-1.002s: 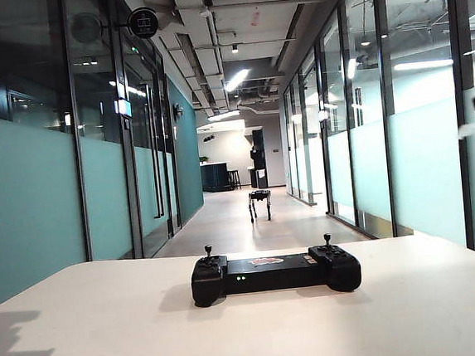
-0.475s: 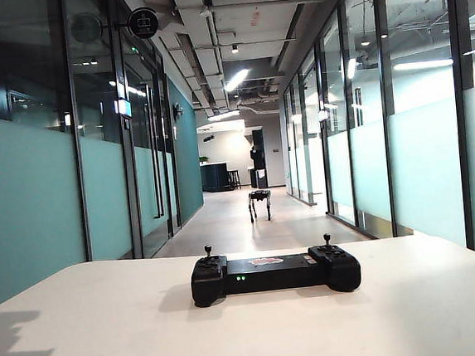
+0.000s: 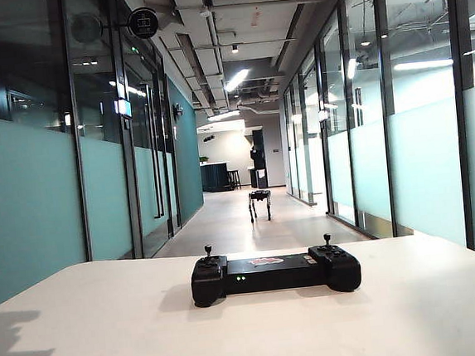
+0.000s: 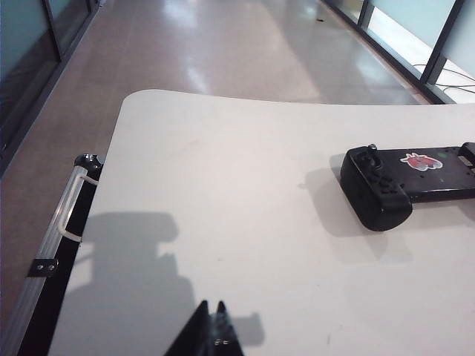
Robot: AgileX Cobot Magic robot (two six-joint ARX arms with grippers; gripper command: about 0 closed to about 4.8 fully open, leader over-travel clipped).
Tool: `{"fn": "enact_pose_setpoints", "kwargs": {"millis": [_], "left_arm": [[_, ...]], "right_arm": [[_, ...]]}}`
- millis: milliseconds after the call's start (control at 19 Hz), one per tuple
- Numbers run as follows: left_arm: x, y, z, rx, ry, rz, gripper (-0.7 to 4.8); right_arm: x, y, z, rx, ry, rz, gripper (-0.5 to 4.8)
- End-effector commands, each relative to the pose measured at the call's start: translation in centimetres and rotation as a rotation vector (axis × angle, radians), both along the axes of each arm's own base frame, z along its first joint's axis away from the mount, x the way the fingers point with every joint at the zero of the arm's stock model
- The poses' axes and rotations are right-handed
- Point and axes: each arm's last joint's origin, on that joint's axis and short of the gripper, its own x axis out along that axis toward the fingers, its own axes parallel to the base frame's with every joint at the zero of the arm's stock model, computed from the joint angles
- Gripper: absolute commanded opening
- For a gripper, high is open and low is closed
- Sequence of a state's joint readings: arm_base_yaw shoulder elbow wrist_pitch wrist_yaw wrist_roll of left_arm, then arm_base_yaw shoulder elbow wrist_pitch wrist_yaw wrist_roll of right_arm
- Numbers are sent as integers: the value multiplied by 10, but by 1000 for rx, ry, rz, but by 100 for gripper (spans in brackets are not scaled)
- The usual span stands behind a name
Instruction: Push the left joystick on the remote control sitting on the white table forward to make the robot dog walk in a straight line until it approaches the door.
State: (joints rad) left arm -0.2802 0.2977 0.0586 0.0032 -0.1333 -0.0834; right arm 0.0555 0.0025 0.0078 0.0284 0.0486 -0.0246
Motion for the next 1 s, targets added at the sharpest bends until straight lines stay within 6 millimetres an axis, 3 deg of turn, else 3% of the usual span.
{"fn": "enact_pose_setpoints", "kwargs": {"millis": [53, 1002], "left_arm": [[0, 0, 2, -6, -10, -1, -5], [0, 0, 2, -6, -10, -1, -5]], "right_arm": [[0, -3, 0, 22, -25, 8, -6], [0, -7, 1, 52, -37, 8, 3]]}}
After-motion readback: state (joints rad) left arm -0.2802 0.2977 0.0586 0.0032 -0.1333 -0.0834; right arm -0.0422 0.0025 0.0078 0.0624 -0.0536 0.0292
